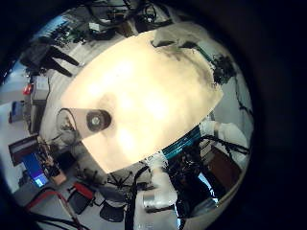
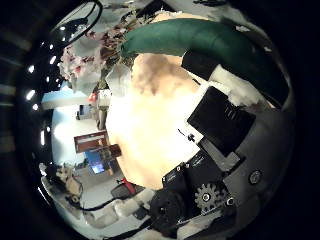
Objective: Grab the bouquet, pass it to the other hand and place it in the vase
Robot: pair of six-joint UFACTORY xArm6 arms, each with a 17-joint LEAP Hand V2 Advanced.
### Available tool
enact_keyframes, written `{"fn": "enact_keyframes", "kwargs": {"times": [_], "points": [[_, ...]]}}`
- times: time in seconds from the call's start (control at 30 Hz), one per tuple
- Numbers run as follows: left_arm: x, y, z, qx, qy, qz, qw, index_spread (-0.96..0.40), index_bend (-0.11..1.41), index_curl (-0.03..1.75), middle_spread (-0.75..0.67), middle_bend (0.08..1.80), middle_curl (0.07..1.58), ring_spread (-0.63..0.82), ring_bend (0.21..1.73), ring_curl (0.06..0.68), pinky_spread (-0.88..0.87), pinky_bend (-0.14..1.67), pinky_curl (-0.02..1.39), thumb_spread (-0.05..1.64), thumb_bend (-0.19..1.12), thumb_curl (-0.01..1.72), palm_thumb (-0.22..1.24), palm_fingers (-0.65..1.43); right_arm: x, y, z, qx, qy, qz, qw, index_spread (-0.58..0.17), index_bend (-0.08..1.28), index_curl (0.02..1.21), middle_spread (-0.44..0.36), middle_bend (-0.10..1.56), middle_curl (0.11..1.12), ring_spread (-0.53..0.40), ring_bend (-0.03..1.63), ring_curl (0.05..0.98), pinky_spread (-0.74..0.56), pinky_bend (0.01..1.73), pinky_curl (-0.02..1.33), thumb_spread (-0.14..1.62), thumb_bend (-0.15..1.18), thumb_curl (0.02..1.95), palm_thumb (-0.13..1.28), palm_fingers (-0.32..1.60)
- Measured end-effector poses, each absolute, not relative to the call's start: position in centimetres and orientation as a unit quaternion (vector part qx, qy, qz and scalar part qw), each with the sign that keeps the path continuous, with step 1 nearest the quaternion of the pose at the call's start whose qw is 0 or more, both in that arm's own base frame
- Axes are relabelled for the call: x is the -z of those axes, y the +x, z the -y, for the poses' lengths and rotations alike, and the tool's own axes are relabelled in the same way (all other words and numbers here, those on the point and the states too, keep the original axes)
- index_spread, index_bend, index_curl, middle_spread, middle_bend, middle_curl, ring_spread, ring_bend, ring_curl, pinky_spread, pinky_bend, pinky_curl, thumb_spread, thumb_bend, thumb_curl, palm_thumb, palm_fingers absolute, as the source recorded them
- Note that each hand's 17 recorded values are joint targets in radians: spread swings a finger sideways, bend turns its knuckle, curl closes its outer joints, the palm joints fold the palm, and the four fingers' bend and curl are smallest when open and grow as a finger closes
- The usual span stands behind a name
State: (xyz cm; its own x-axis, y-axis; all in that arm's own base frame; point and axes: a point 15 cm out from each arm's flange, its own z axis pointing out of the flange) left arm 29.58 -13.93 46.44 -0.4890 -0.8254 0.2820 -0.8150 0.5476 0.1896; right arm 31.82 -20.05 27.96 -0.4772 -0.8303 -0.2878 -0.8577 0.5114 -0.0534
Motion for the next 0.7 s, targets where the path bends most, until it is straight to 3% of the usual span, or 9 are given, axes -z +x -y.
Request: {"fn": "enact_keyframes", "kwargs": {"times": [0.27, 0.7], "points": [[-47.7, 31.4, 13.6, -0.011, 0.499, 0.851, 0.163, -0.12, 0.19, 0.45, 0.09, 0.2, 0.4, 0.29, 0.55, 0.146, 0.37, 0.57, -0.01, 1.19, -0.02, 0.29, 0.26, 0.4, -35.1, 34.2, 18.2, -0.043, -0.497, -0.832, 0.243, -0.273, 1.08, 0.95, -0.143, 1.34, 0.82, -0.189, 1.46, 0.69, -0.19, 1.3, 0.78, 0.95, 0.0, 0.98, 1.18, 1.15], [-49.8, 35.2, 13.0, -0.129, 0.542, 0.802, 0.214, -0.14, 0.19, 0.46, 0.06, 0.2, 0.41, 0.26, 0.56, 0.143, 0.32, 0.56, -0.01, 1.19, -0.02, 0.3, 0.26, 0.44, -44.4, 39.3, 14.7, -0.094, -0.497, -0.739, 0.444, -0.256, 1.12, 0.92, -0.138, 1.35, 0.79, -0.185, 1.46, 0.68, -0.2, 1.26, 0.83, 0.93, 0.0, 1.06, 1.17, 1.16]]}}
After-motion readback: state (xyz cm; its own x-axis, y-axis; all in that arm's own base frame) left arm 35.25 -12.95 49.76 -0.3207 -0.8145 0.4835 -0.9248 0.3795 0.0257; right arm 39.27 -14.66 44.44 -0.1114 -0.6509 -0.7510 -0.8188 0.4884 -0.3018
